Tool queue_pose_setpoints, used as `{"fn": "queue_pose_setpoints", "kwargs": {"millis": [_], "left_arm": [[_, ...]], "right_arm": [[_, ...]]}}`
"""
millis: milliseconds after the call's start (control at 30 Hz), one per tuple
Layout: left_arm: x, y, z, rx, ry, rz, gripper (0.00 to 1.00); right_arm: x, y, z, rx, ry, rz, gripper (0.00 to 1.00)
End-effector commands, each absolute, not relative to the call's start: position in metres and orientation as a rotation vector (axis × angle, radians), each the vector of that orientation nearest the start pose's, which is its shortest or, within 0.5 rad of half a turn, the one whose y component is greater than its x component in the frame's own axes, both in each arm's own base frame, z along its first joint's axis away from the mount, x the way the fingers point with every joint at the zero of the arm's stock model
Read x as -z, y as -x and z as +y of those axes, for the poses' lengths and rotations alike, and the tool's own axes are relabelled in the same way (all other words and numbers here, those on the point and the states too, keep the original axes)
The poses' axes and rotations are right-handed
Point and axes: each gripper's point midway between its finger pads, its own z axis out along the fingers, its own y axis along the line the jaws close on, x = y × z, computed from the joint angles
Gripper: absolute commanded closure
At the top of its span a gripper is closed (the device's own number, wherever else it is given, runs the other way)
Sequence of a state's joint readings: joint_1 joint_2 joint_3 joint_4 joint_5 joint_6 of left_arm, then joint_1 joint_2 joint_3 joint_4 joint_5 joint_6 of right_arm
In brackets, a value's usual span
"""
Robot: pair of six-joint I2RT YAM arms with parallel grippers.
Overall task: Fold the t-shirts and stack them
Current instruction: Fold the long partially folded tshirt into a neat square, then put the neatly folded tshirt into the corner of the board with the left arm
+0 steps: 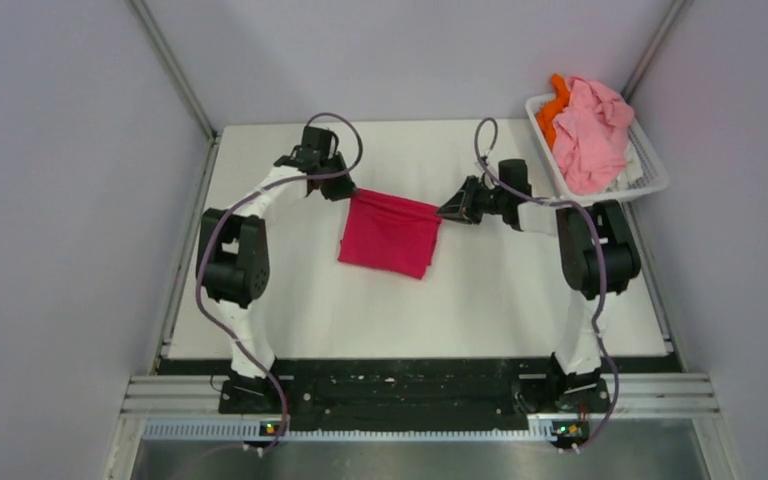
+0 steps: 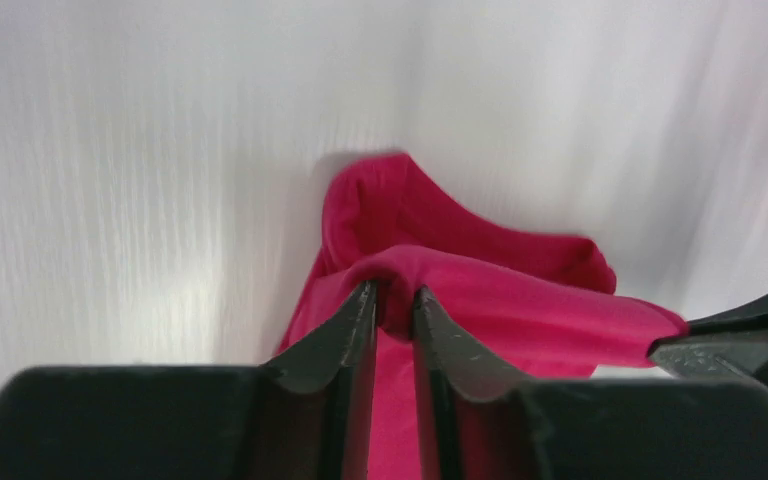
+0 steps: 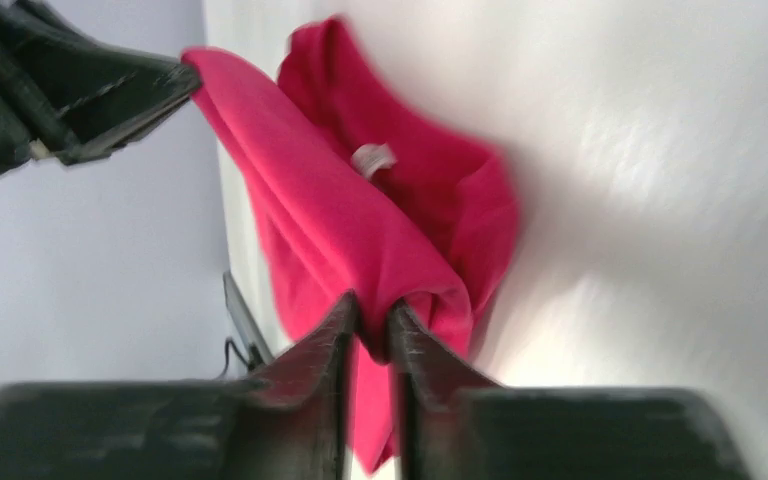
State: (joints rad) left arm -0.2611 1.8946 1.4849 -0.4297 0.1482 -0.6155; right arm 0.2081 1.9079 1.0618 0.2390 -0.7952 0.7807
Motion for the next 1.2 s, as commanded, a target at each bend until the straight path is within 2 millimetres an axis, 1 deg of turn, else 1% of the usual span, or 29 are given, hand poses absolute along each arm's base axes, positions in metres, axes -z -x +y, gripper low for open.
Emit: {"fn": "queue_pose_setpoints", "kwargs": {"millis": [0, 33, 67, 100, 167, 233, 267, 300, 333, 400, 433, 500, 533, 633, 667, 700, 733, 767, 800, 833, 900, 933, 1000, 1100, 1167], "left_arm": [[-0.118, -0.504, -0.157, 0.548, 0.368, 2.410, 0.51], [-0.117, -0.507, -0.157, 0.558, 0.361, 2.417, 0.18], [-0.118, -0.508, -0.157, 0.564, 0.354, 2.423, 0.03], [-0.121, -0.507, -0.155, 0.567, 0.347, 2.423, 0.01], [-0.128, -0.498, -0.155, 0.577, 0.309, 2.418, 0.01], [-0.128, -0.483, -0.157, 0.608, 0.266, 2.415, 0.01], [-0.123, -0.474, -0.158, 0.626, 0.249, 2.422, 0.01], [-0.117, -0.465, -0.160, 0.648, 0.234, 2.436, 0.01], [-0.110, -0.454, -0.163, 0.679, 0.224, 2.459, 0.02], [-0.093, -0.438, -0.167, 0.725, 0.217, 2.513, 0.08], [-0.081, -0.431, -0.168, 0.739, 0.218, 2.547, 0.11], [-0.063, -0.426, -0.168, 0.738, 0.234, 2.598, 0.18], [-0.055, -0.424, -0.169, 0.743, 0.239, 2.620, 0.24], [-0.038, -0.424, -0.172, 0.749, 0.252, 2.663, 0.38], [-0.033, -0.424, -0.173, 0.752, 0.249, 2.678, 0.42], [-0.028, -0.422, -0.175, 0.752, 0.239, 2.695, 0.48], [-0.025, -0.421, -0.176, 0.746, 0.224, 2.711, 0.57], [-0.021, -0.418, -0.176, 0.729, 0.216, 2.728, 0.70], [-0.018, -0.419, -0.175, 0.698, 0.221, 2.736, 0.86], [-0.015, -0.420, -0.170, 0.653, 0.246, 2.742, 0.99], [-0.012, -0.428, -0.152, 0.512, 0.323, 2.752, 1.00], [-0.014, -0.434, -0.141, 0.435, 0.358, 2.745, 1.00], [-0.024, -0.451, -0.114, 0.260, 0.412, 2.704, 1.00], [-0.046, -0.475, -0.056, -0.064, 0.493, 2.602, 1.00], [-0.062, -0.488, -0.026, -0.174, 0.516, 2.563, 1.00]], "right_arm": [[-0.084, -0.458, 0.222, -1.266, -0.132, 2.269, 0.68], [-0.080, -0.469, 0.215, -1.194, -0.168, 2.287, 0.54], [-0.077, -0.476, 0.207, -1.113, -0.191, 2.307, 0.38], [-0.080, -0.480, 0.200, -1.036, -0.195, 2.309, 0.23], [-0.090, -0.479, 0.187, -0.934, -0.204, 2.291, 0.03], [-0.100, -0.472, 0.177, -0.861, -0.203, 2.276, 0.01], [-0.103, -0.467, 0.174, -0.837, -0.205, 2.276, 0.01], [-0.106, -0.460, 0.174, -0.825, -0.192, 2.273, 0.01], [-0.108, -0.451, 0.179, -0.825, -0.160, 2.281, 0.01], [-0.108, -0.430, 0.196, -0.842, -0.061, 2.305, 0.01], [-0.110, -0.421, 0.210, -0.867, 0.007, 2.306, 0.01], [-0.113, -0.405, 0.235, -0.919, 0.099, 2.305, 0.01], [-0.111, -0.398, 0.247, -0.946, 0.110, 2.311, 0.01], [-0.117, -0.394, 0.271, -1.070, 0.094, 2.274, 0.01], [-0.120, -0.393, 0.275, -1.102, 0.090, 2.257, 0.01], [-0.124, -0.392, 0.276, -1.119, 0.087, 2.244, 0.01], [-0.126, -0.392, 0.274, -1.107, 0.079, 2.238, 0.01], [-0.129, -0.393, 0.270, -1.077, 0.071, 2.234, 0.01], [-0.131, -0.393, 0.265, -1.037, 0.071, 2.229, 0.01], [-0.135, -0.392, 0.259, -1.002, 0.064, 2.222, 0.01], [-0.144, -0.391, 0.246, -0.938, 0.037, 2.201, 0.01], [-0.150, -0.391, 0.239, -0.912, 0.020, 2.183, 0.01], [-0.164, -0.390, 0.222, -0.861, -0.015, 2.136, 0.01], [-0.178, -0.388, 0.193, -0.767, -0.068, 2.077, 0.01], [-0.185, -0.386, 0.175, -0.705, -0.079, 2.040, 0.01]]}}
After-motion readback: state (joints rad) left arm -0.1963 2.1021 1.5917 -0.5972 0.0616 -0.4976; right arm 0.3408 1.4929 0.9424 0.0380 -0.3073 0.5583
